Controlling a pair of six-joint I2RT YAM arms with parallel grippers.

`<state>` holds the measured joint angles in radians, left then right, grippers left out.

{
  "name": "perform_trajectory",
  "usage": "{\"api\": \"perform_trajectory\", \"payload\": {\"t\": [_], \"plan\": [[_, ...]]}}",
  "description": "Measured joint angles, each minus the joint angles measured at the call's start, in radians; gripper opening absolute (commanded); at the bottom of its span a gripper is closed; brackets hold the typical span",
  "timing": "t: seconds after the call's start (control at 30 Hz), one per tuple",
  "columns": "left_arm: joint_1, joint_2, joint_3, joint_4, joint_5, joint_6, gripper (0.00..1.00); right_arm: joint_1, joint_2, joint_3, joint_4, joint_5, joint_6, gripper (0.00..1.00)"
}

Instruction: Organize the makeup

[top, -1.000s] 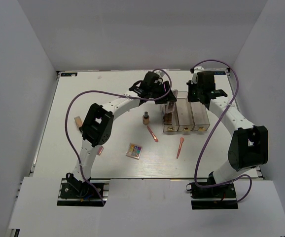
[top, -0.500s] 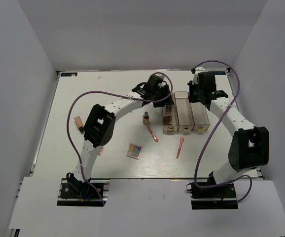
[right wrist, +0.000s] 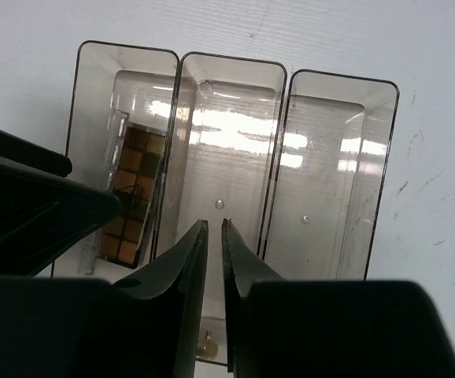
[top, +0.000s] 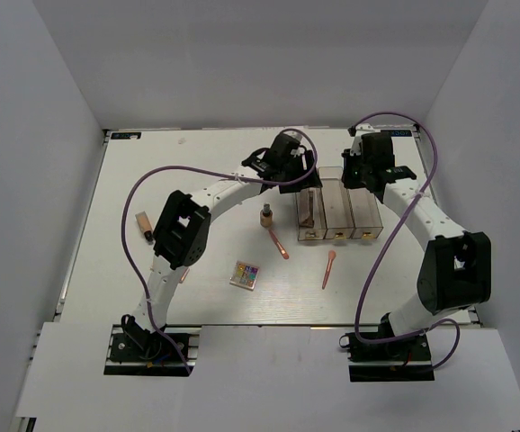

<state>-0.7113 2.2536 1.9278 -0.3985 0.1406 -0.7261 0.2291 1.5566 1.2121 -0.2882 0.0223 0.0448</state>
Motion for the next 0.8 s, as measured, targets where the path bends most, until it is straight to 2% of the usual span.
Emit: {"api": "perform_trajectory", "payload": {"t": [0.3,0.4,0.43,0.47,0.53,0.57,0.6,0.67,0.73,0.8], "plan": [[-0.003,-0.005,0.024,-0.011,-0.046,0.011,0.79,-0.001,-0.031,-0.001,0.000,-0.066,-0.015,0.21],[0.004,-0.031,0.023,-0.021,-0.072,0.028,0.74,-0.001,-0.047,-0.001,-0.003,-0.145,-0.062,0.22],[0.006,-0.049,0.018,-0.027,-0.085,0.038,0.69,-0.001,-0.049,0.000,-0.007,-0.187,-0.085,0.23],[0.009,-0.077,0.004,-0.034,-0.103,0.048,0.65,-0.002,-0.051,0.000,-0.017,-0.241,-0.123,0.26],[0.012,-0.152,-0.042,-0.045,-0.140,0.071,0.52,-0.005,-0.051,0.003,-0.051,-0.364,-0.198,0.37],[0.016,-0.192,-0.068,-0.050,-0.163,0.083,0.47,-0.005,-0.051,0.005,-0.079,-0.441,-0.261,0.49],[0.019,-0.261,-0.120,-0.048,-0.182,0.092,0.41,-0.004,-0.051,0.005,-0.112,-0.522,-0.319,0.55],[0.026,-0.387,-0.217,-0.052,-0.217,0.104,0.32,0.002,-0.049,0.006,-0.177,-0.666,-0.431,0.62],[0.031,-0.520,-0.320,-0.050,-0.252,0.107,0.30,0.023,-0.039,0.017,-0.267,-0.777,-0.559,0.68],[0.041,-0.660,-0.445,-0.047,-0.291,0.099,0.37,0.060,-0.027,0.026,-0.336,-0.842,-0.666,0.74]]}}
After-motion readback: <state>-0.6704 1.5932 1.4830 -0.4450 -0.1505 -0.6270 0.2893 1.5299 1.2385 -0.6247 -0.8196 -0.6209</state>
